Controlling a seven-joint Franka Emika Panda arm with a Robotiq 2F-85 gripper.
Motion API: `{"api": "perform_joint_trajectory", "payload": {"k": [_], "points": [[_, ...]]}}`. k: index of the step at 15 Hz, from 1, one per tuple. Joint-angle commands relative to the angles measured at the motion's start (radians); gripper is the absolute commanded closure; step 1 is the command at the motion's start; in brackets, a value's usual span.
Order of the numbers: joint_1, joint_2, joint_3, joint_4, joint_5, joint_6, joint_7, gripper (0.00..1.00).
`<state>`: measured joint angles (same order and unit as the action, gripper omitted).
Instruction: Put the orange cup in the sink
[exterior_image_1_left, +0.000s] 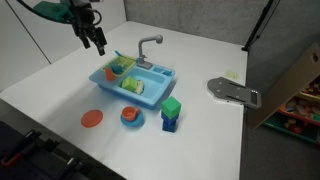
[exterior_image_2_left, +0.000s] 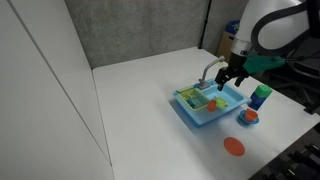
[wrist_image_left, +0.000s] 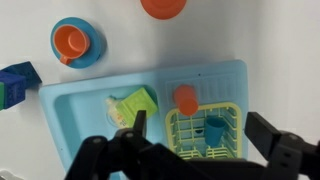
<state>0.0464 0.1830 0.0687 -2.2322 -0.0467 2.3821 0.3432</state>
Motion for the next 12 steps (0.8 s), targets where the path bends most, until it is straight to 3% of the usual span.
{"api": "perform_joint_trajectory", "payload": {"k": [1,5,12], "points": [[0.021,0.008,-0.022,0.007,0.001,-0.003,0.008,0.0],[0.02,0.022,-0.029,0.02,0.001,-0.013,0.014,0.0],[0.029,0.108,-0.056,0.005,-0.019,0.072,0.033,0.0]]}}
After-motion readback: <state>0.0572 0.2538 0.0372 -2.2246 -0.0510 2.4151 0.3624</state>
